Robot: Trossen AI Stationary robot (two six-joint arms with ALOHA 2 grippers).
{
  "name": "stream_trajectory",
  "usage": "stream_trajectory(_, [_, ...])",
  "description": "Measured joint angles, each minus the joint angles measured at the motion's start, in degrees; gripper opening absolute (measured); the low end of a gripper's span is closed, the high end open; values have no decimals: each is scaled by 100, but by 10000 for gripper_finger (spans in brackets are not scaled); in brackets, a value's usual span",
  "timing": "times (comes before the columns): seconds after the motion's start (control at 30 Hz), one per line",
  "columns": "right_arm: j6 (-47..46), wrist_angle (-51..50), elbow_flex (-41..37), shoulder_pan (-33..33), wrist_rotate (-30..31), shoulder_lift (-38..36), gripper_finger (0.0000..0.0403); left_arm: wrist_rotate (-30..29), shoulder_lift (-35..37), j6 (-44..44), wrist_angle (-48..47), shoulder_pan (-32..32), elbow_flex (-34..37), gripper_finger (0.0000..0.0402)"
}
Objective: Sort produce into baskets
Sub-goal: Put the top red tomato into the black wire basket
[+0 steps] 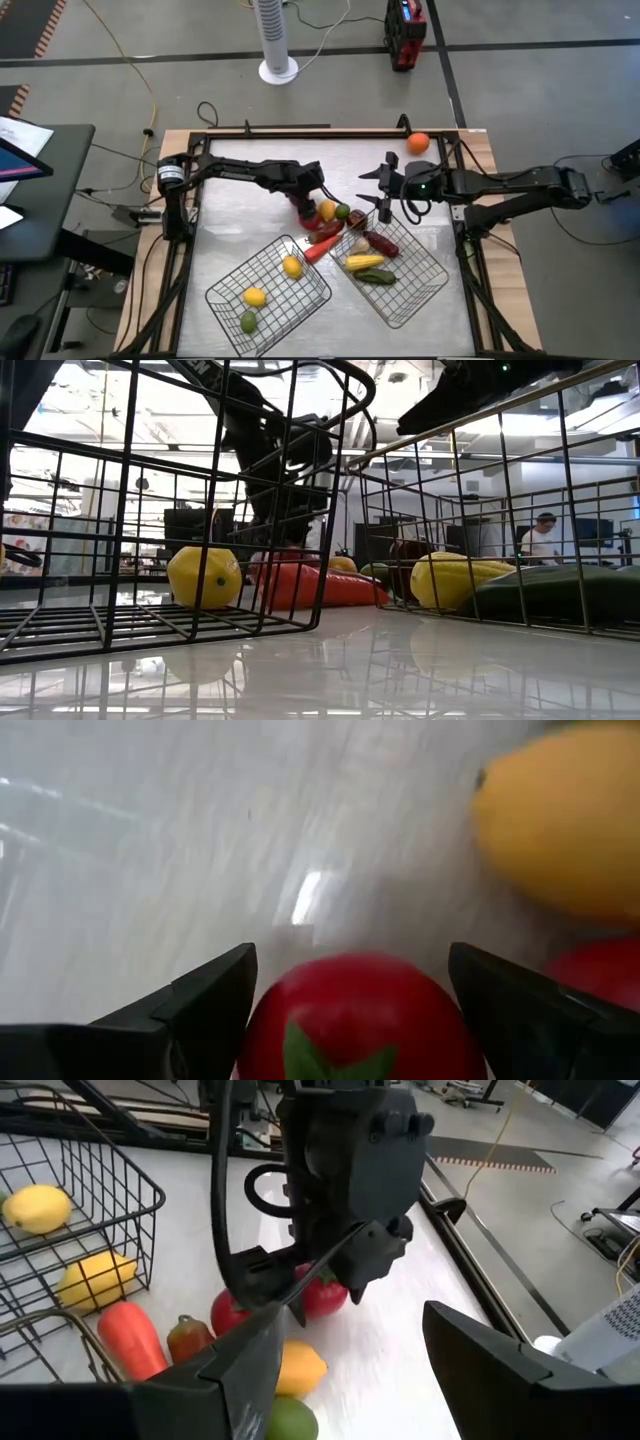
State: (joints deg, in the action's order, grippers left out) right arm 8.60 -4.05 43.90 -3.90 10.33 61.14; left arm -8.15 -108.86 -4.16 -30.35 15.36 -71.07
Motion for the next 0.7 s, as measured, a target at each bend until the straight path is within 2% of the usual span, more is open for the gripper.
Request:
stream_trajectory(0.17, [0, 0, 0, 0, 0, -9, 268, -10, 2, 126, -216, 4, 0, 303])
stream_trajectory(0.43, [0, 7, 0, 0, 1, -2, 268, 7, 8, 322, -433, 4, 3, 234])
stream_trajectory(0.7, [-4, 97, 0, 0, 2, -2, 268, 34, 0, 501, -737, -3, -249, 194])
